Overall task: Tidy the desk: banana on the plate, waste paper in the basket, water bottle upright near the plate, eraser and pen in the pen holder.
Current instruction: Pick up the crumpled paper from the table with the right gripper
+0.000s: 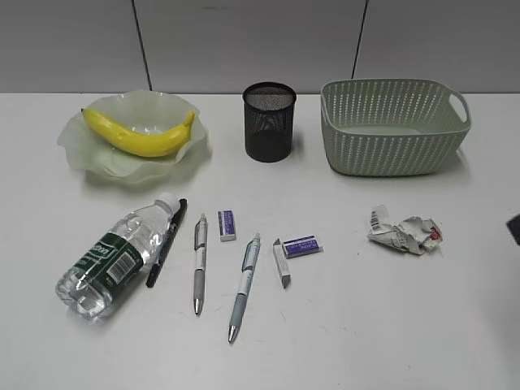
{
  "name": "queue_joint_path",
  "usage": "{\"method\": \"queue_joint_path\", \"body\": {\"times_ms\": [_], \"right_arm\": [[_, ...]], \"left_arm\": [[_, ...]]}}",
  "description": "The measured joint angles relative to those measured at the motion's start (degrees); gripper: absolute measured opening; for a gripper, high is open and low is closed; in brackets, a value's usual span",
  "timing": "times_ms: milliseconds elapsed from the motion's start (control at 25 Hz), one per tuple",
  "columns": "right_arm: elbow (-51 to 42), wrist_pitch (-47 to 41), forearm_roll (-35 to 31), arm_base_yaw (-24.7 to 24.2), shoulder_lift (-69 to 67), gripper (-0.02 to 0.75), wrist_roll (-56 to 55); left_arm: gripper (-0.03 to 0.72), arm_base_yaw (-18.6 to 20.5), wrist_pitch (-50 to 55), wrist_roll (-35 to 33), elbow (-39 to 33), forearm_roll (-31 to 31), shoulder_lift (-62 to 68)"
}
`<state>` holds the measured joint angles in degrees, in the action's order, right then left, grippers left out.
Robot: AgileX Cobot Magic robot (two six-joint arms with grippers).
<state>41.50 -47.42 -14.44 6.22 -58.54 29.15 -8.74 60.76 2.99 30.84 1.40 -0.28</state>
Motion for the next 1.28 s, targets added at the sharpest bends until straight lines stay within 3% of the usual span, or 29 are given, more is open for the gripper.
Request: {"method": "queue_joint_path", "body": {"times_ms": [400,800,880,1000,1040,1120,1280], "right_arm": [[17.78,7.18,3.12,8.97,-37.18,0.603,2.22],[26.58,6.82,4.74,9.39,-58.77,0.569,0.43],[26.97,6.60,5.29,9.39,-59.43,0.489,0.36],[27.66,4.44,5.41,9.39,-59.39,0.171,0.04],[28.22,3.20,5.35,9.39,-59.04,0.110,-0.15],[29.19,0.77,5.16,9.43,-58.26,0.060,-0.27],[32.00,-0.72,4.44,9.43,-52.67,0.060,-0.94]], "left_arm": [[0.344,0.00,0.00,-0.05,0.00,0.01,0.00],[0.339,0.00,0.00,-0.11,0.00,0.01,0.00],[0.338,0.00,0.00,-0.11,0.00,0.01,0.00],[0.338,0.00,0.00,-0.11,0.00,0.01,0.00],[0.338,0.00,0.00,-0.11,0.00,0.01,0.00],[0.338,0.00,0.00,-0.11,0.00,0.01,0.00],[0.338,0.00,0.00,-0.11,0.00,0.01,0.00]]}}
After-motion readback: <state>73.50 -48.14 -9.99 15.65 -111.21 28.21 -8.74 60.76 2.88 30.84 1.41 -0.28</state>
